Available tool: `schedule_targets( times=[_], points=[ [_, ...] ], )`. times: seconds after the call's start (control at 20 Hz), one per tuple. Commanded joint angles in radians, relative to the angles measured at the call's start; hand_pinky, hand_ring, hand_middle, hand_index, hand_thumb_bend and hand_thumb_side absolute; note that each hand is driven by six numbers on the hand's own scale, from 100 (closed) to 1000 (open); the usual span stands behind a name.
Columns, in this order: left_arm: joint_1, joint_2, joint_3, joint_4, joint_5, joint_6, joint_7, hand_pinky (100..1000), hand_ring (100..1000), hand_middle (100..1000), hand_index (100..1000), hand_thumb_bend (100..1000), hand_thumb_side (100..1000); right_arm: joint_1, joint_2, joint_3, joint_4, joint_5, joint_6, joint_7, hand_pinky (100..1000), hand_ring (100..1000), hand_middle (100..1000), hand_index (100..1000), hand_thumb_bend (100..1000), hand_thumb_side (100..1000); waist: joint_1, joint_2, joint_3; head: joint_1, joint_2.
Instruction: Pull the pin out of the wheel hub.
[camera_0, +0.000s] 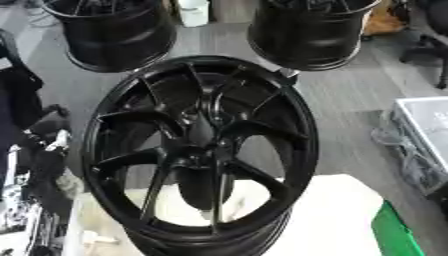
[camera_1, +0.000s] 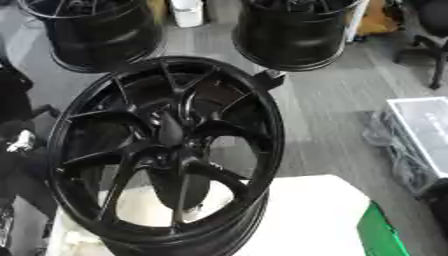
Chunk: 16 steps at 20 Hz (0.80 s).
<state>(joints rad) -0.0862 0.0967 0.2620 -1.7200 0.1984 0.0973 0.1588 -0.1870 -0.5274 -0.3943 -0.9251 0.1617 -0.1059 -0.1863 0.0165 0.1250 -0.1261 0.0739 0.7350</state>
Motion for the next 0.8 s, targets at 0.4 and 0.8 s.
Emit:
schedule_targets(
  times=[0.4,0.8],
  points=[
    [-0.022,0.004,-0.007,-0.033,-0.005,-0.003,-0.007,701,605,591,635,281,100,0.09,0.217,0.105,-0.702,-0.082,-0.016,0.101,873,778,853,985,100,703,0.0,0.003,0.006,0.019,-0.014],
    [-0.032,0.0,-0.017,-0.04,-0.013,-0.001,-0.021,701,605,594,641,299,100,0.102,0.32,0.281,-0.828,-0.18,-0.002,0.325,879,790,869,1000,100,739,0.003,0.012,0.01,0.034,-0.018]
  ],
)
